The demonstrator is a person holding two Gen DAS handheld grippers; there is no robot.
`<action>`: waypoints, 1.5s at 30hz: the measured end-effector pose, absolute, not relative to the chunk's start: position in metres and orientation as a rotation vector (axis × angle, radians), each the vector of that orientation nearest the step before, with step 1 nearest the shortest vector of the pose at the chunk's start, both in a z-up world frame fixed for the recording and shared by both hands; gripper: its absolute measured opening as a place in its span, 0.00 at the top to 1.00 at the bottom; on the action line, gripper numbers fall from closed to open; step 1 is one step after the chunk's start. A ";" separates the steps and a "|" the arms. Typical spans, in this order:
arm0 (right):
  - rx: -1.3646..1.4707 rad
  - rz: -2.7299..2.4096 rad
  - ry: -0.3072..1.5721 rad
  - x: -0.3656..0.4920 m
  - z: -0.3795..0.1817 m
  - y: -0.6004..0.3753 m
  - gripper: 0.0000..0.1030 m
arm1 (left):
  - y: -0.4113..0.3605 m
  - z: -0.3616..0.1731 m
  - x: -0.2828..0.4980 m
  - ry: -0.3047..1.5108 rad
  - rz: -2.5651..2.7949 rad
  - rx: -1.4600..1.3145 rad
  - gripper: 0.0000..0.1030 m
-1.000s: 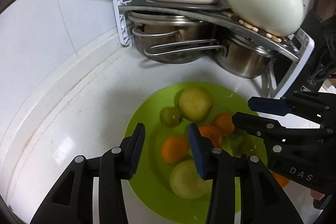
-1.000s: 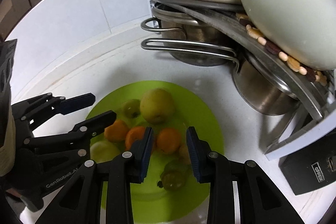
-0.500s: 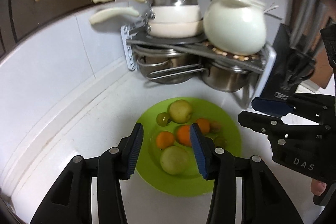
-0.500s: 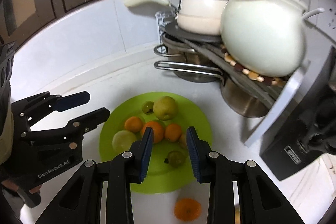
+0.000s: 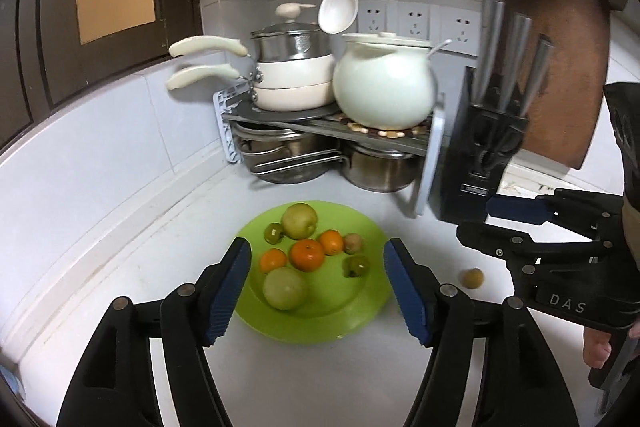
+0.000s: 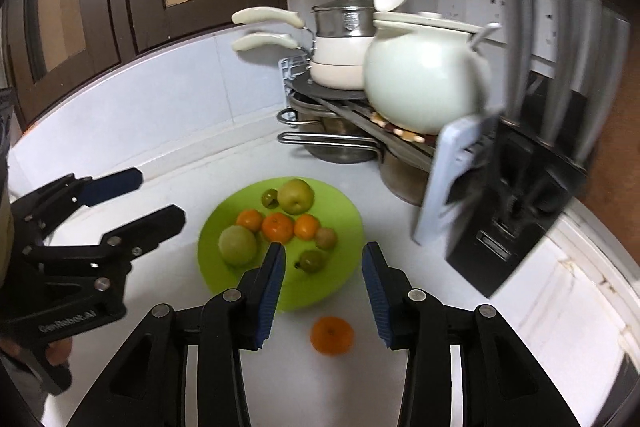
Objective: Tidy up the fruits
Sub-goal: 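Move both open tools back toward the last orange and small yellow fruit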
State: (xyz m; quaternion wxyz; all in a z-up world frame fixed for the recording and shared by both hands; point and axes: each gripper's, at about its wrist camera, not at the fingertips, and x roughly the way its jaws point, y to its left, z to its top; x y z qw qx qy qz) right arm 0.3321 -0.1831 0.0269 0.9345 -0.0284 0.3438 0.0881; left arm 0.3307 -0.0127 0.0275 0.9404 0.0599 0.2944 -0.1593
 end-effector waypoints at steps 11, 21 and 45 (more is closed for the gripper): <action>-0.056 0.130 0.701 0.300 0.027 -0.216 0.56 | -0.040 0.024 0.298 0.603 -0.386 0.126 0.29; -0.069 0.109 0.732 0.285 0.012 -0.236 0.56 | -0.065 0.001 0.286 0.639 -0.432 0.146 0.28; -0.036 0.102 0.893 0.313 -0.061 -0.263 0.56 | -0.101 -0.078 0.319 0.757 -0.510 0.206 0.28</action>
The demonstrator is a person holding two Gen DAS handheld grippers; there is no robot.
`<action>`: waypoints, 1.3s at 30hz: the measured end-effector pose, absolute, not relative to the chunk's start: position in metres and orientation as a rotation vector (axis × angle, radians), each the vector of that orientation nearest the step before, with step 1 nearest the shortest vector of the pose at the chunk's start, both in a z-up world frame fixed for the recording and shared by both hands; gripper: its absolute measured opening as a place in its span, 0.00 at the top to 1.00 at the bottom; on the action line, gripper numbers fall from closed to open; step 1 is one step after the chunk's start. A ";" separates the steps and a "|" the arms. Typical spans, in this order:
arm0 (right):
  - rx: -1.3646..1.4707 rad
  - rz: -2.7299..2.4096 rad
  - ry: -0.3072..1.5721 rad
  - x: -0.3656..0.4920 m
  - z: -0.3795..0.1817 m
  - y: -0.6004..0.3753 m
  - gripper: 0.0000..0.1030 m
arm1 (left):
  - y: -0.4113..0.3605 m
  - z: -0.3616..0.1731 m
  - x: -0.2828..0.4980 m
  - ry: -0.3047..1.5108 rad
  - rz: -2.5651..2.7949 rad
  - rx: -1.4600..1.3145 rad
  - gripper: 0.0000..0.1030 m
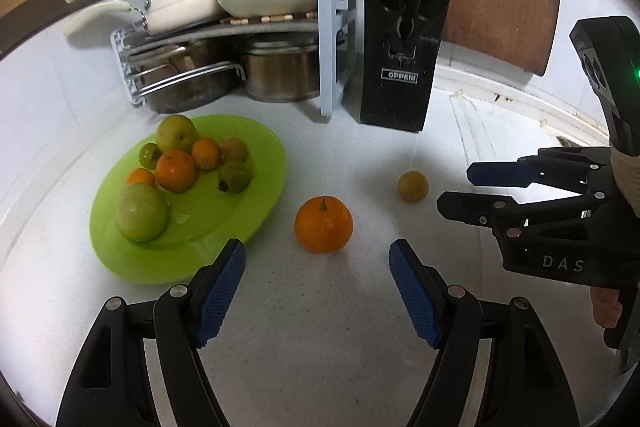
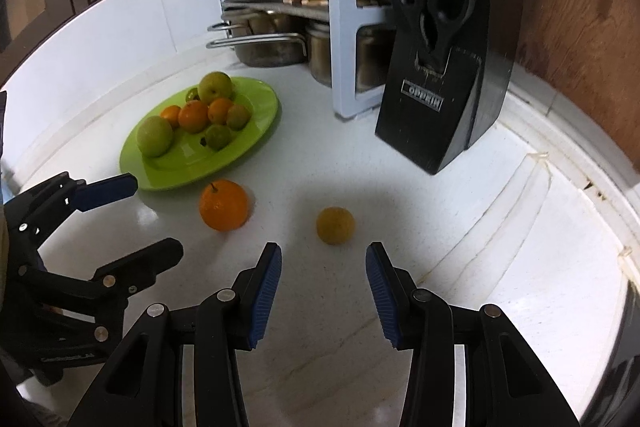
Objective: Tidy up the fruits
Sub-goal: 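Move both open tools back toward the last orange and small yellow fruit, then grasp the orange with the left tool while the right tool grasps the small yellow-brown fruit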
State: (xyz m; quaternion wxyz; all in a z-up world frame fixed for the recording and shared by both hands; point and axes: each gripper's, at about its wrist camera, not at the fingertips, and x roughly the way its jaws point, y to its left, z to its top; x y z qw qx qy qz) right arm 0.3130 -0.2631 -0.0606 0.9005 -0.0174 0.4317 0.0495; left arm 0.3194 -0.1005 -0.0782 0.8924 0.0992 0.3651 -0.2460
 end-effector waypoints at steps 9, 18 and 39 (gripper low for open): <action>-0.013 0.118 0.924 0.332 -0.078 -0.267 0.56 | -0.110 -0.091 0.338 0.780 -0.524 0.216 0.29; 0.011 0.125 0.941 0.347 -0.087 -0.272 0.56 | -0.120 -0.096 0.354 0.791 -0.546 0.213 0.35; 0.007 0.116 0.953 0.362 -0.095 -0.270 0.71 | -0.126 -0.103 0.364 0.821 -0.560 0.204 0.60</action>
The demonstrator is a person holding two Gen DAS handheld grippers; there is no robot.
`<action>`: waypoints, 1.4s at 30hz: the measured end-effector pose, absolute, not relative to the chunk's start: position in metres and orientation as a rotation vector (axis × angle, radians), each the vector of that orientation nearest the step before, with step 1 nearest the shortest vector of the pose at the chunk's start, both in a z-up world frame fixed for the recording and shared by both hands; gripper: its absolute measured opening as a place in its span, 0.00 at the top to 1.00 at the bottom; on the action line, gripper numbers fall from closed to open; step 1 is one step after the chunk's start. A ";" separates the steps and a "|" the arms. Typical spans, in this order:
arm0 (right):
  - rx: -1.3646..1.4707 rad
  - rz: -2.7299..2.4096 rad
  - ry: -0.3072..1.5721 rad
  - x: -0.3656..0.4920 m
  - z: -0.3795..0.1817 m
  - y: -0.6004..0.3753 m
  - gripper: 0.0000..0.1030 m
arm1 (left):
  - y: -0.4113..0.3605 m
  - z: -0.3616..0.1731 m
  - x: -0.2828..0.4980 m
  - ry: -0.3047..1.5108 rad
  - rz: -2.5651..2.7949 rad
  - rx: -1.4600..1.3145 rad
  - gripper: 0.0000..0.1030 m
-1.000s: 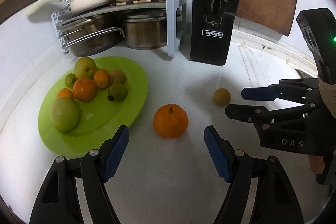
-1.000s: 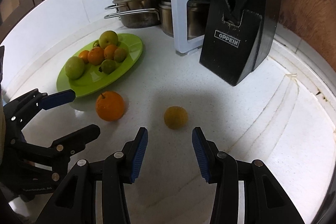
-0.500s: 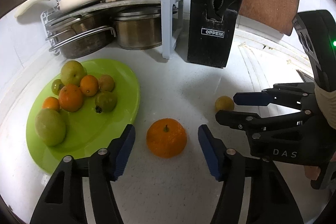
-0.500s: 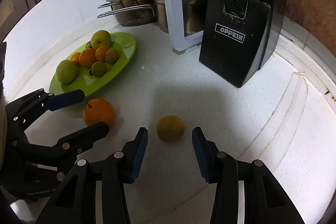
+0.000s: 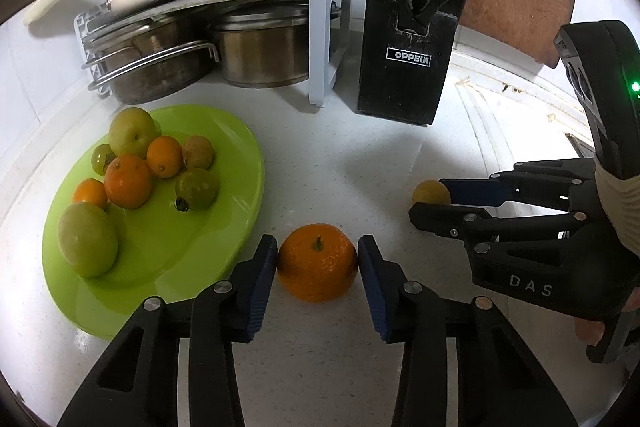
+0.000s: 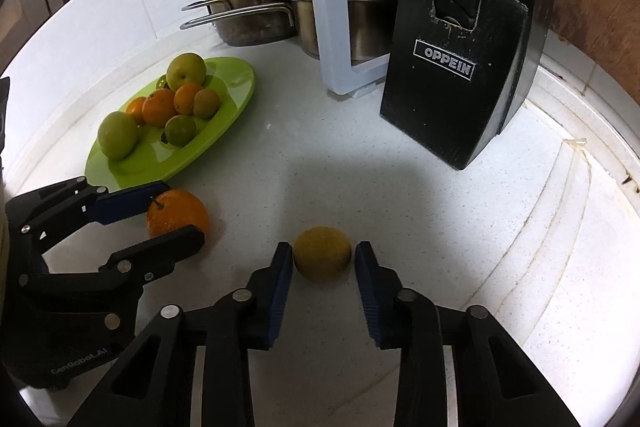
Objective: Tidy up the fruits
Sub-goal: 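Grasp the orange with the left tool while the right tool grasps the small yellow-brown fruit, then carry the orange and yellow-brown fruit over the green plate with both tools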
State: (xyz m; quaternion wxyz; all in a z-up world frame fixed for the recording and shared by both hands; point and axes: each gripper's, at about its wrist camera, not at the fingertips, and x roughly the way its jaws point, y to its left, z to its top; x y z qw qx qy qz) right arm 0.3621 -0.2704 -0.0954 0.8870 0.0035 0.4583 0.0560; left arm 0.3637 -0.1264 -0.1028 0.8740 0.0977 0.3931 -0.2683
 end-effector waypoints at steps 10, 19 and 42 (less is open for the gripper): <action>-0.012 0.115 0.938 0.359 -0.092 -0.268 0.71 | -0.126 -0.102 0.362 0.818 -0.566 0.199 0.60; -0.015 0.119 0.914 0.349 -0.078 -0.266 0.71 | -0.119 -0.087 0.352 0.786 -0.564 0.181 0.60; -0.060 0.166 0.772 0.318 -0.015 -0.225 0.71 | -0.063 -0.031 0.313 0.650 -0.494 0.111 0.60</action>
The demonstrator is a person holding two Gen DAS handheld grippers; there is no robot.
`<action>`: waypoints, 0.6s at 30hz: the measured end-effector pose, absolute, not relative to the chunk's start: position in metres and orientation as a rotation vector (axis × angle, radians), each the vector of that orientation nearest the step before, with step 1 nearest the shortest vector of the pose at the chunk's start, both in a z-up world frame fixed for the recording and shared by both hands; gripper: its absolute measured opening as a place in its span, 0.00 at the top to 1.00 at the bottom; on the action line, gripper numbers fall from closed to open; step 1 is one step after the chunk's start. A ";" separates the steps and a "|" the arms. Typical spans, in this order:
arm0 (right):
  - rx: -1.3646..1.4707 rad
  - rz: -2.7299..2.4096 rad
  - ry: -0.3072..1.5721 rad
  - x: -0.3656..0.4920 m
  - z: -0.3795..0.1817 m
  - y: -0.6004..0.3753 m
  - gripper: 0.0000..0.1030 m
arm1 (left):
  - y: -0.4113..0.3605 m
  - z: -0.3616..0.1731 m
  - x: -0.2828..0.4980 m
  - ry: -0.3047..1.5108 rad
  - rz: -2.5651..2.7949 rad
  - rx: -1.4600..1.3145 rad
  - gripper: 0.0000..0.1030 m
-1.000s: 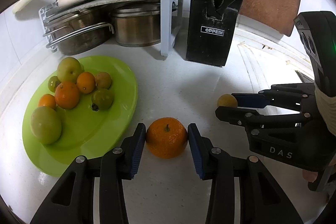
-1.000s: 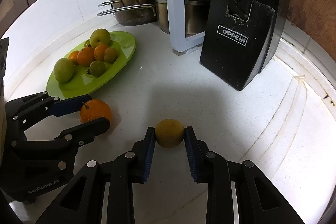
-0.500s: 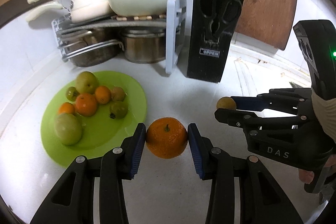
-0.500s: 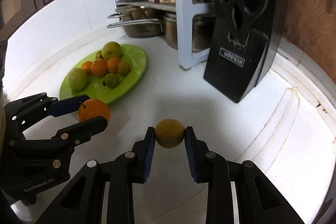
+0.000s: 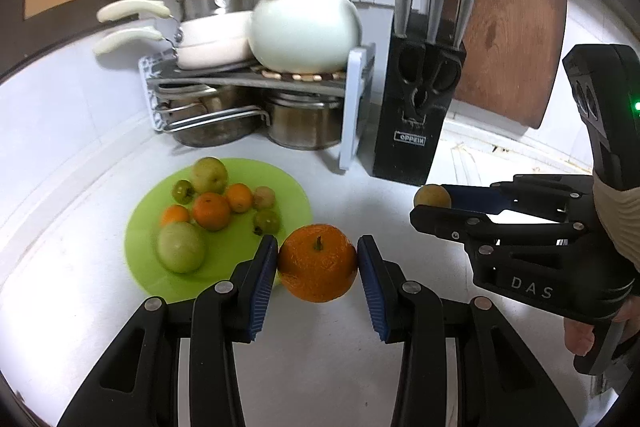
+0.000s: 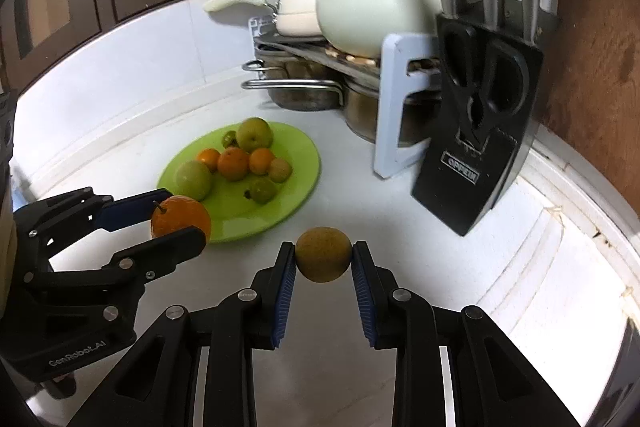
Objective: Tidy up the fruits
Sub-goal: 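Carry the orange and yellow-brown fruit over the green plate with both tools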
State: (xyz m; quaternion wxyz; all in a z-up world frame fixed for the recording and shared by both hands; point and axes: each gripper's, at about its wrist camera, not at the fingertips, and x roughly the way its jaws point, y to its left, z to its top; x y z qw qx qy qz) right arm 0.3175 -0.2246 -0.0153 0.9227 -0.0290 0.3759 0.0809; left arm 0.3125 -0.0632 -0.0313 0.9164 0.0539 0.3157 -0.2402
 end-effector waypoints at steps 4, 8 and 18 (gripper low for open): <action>-0.059 0.174 0.756 0.315 -0.007 -0.215 0.71 | -0.052 -0.024 0.307 0.628 -0.483 0.102 0.60; -0.053 0.183 0.744 0.315 0.000 -0.206 0.71 | -0.043 -0.017 0.303 0.606 -0.469 0.097 0.60; -0.058 0.209 0.717 0.318 0.013 -0.182 0.71 | -0.020 0.001 0.302 0.554 -0.430 0.101 0.60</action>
